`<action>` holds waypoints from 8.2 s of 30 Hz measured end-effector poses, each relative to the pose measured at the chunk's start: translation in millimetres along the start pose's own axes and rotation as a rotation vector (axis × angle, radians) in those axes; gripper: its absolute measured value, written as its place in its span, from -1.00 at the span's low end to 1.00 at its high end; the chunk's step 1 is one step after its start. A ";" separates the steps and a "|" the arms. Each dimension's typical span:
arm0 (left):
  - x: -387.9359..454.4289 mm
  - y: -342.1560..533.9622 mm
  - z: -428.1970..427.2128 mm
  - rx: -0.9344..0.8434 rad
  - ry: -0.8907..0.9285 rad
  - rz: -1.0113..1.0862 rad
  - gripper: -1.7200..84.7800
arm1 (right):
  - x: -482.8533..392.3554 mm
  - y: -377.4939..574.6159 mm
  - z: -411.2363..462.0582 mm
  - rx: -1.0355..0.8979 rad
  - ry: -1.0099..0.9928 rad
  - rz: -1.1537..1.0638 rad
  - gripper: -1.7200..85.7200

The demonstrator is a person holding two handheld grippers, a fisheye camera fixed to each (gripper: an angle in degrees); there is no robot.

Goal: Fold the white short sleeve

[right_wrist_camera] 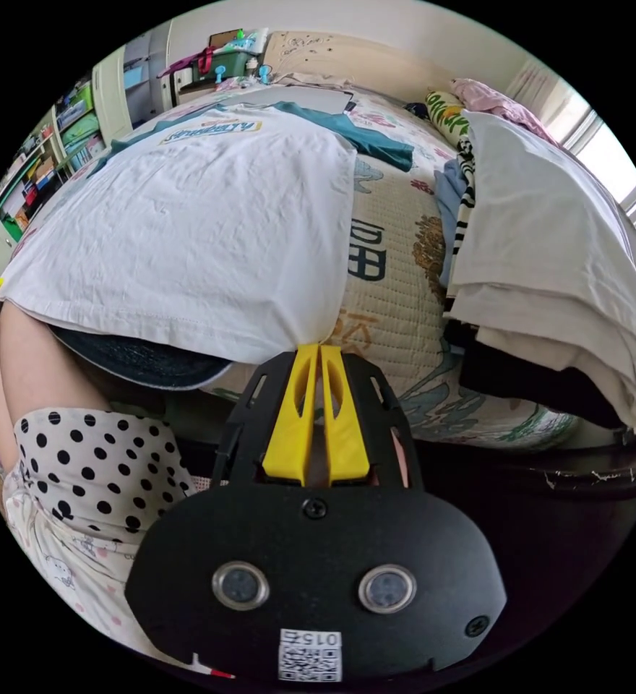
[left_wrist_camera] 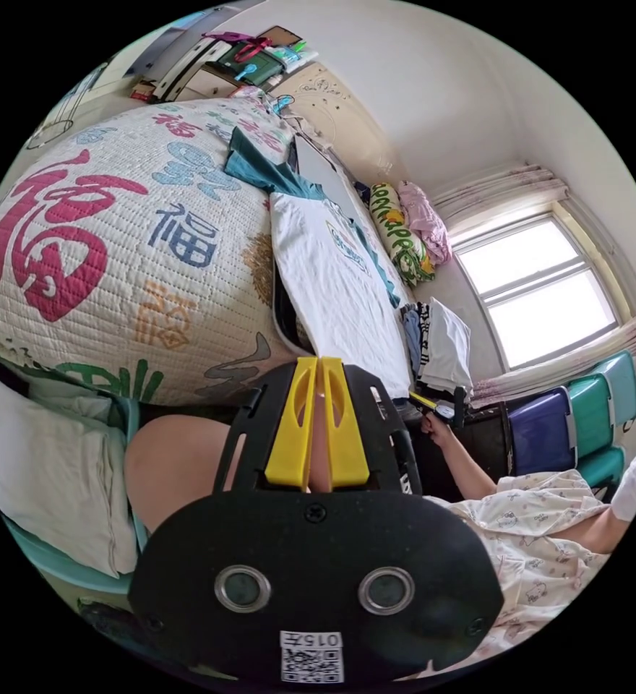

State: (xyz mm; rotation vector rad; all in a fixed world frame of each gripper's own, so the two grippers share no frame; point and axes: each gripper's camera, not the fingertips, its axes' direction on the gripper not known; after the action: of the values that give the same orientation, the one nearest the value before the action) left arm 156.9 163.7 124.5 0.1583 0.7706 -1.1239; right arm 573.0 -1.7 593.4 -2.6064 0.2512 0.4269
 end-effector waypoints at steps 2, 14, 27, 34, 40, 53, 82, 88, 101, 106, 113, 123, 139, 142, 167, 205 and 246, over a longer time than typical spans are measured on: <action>-0.9 10.9 -10.9 0.019 0.019 0.021 -0.97 | 16.1 41.2 -13.1 0.070 -0.030 0.025 -0.97; -73.6 131.3 -119.7 0.516 0.305 0.007 -0.98 | 154.1 243.5 -248.6 0.606 -0.412 0.251 -0.97; -111.1 164.9 -144.0 0.573 0.323 -0.039 -0.98 | 190.2 406.3 -592.5 1.832 -1.472 -0.223 -0.97; -124.0 161.1 -139.1 0.548 0.325 -0.051 -0.98 | 208.1 425.4 -648.2 1.678 -2.155 -0.691 -0.98; -132.9 148.5 -127.3 0.508 0.300 -0.081 -0.98 | 215.0 415.0 -672.4 1.695 -2.263 -0.789 -0.98; -128.9 114.1 -79.1 0.446 0.166 -0.158 -0.98 | 192.0 214.6 -660.3 1.698 -2.296 -0.613 -0.98; 85.5 -219.3 270.5 0.097 0.241 0.261 -0.84 | 39.6 -671.6 -267.8 0.125 -0.151 0.459 -0.71; 205.5 -369.1 492.8 -0.189 0.161 0.437 -0.79 | 41.8 -706.9 -281.4 0.214 -0.285 0.495 -0.78; 447.6 -580.4 1056.5 -0.554 -0.031 0.542 -0.73 | 20.3 -756.8 -322.3 0.234 -0.376 0.424 -0.95; 486.8 -573.9 1170.8 -0.592 -0.173 0.559 -0.68 | 18.2 -757.3 -335.0 0.236 -0.381 0.418 -0.97; 500.0 -572.2 1218.5 -0.566 -0.309 0.590 -0.78 | 19.8 -743.2 -352.5 0.236 -0.390 0.408 -0.97; 498.2 -578.5 1238.1 -0.515 -0.467 0.626 -0.78 | 29.9 -698.2 -371.3 0.238 -0.395 0.401 -0.97; 394.6 -573.9 902.8 -0.253 -0.220 0.681 -0.97 | 23.3 -530.6 -454.4 0.604 -0.681 -0.088 -0.98; 358.9 -543.9 846.3 -0.258 -0.253 0.671 -0.97 | 11.4 -499.6 -465.4 0.607 -0.791 -0.314 -0.98; 209.5 -503.7 778.1 -0.233 -0.284 0.530 -0.80 | 28.5 -419.4 -430.0 0.395 -0.728 -0.431 -0.78; 217.7 -421.0 765.3 -0.332 -0.359 0.459 -0.71 | 93.7 -381.5 -387.1 0.498 -0.757 -0.730 -0.78; -42.8 -97.2 299.4 0.367 -0.435 -0.143 -0.66 | 498.0 -573.1 -79.6 0.250 -1.606 -0.336 -0.89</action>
State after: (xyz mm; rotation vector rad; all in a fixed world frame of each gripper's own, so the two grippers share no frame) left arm 207.1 7.6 396.7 0.1599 0.1872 -1.3706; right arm 1202.1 406.1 737.2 -1.3382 -0.6078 1.9085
